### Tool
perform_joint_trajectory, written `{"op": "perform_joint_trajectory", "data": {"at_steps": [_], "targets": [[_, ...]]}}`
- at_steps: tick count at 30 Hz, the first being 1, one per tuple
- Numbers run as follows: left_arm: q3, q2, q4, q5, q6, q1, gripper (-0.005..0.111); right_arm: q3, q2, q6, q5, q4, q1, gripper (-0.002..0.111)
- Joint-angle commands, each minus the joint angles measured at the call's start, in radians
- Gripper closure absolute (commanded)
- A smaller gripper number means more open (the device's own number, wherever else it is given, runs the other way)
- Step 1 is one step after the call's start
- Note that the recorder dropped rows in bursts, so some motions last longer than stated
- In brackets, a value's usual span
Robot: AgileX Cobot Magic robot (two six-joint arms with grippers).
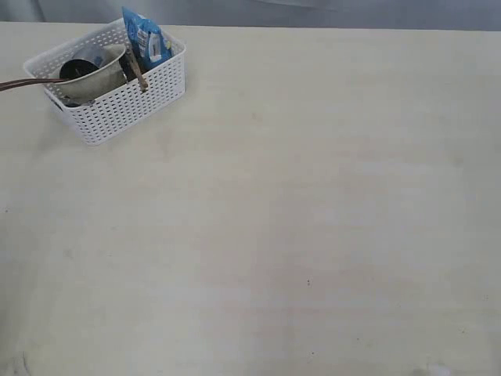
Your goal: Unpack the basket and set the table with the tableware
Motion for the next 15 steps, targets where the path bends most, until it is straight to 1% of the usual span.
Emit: {"op": "perform_joint_trajectory", "data": {"at_steps": [1, 3, 6, 7, 8, 10, 13, 14, 15], "targets": [[0.007, -0.003, 0.0, -0.003, 0.0, 0.002, 0.107, -0.225, 0.237, -0.138, 0.25, 0.034, 0.132, 0.108], [0.007, -0.003, 0.0, -0.003, 0.0, 0.002, 0.107, -0.294, 0.343, -0.157, 0.265, 0.038, 0.2, 0.108], [0.007, -0.003, 0.0, -0.003, 0.0, 0.002, 0.107, -0.357, 0.478, -0.198, 0.221, 0.041, 0.285, 0.107], [0.007, -0.003, 0.0, -0.003, 0.0, 0.002, 0.107, -0.371, 0.522, -0.238, 0.201, 0.041, 0.311, 0.105], [0.007, -0.003, 0.0, -0.003, 0.0, 0.002, 0.107, -0.388, 0.563, -0.28, 0.18, 0.042, 0.335, 0.1], [0.007, -0.003, 0.0, -0.003, 0.0, 0.002, 0.107, -0.42, 0.629, -0.313, 0.147, 0.042, 0.372, 0.086], [0.007, -0.003, 0.0, -0.003, 0.0, 0.002, 0.107, -0.468, 0.711, -0.334, 0.09, 0.042, 0.41, 0.051], [0.007, -0.003, 0.0, -0.003, 0.0, 0.002, 0.107, -0.482, 0.734, -0.334, 0.066, 0.042, 0.418, 0.041], [0.007, -0.003, 0.0, -0.003, 0.0, 0.002, 0.107, -0.493, 0.753, -0.334, 0.037, 0.042, 0.426, 0.036]]}}
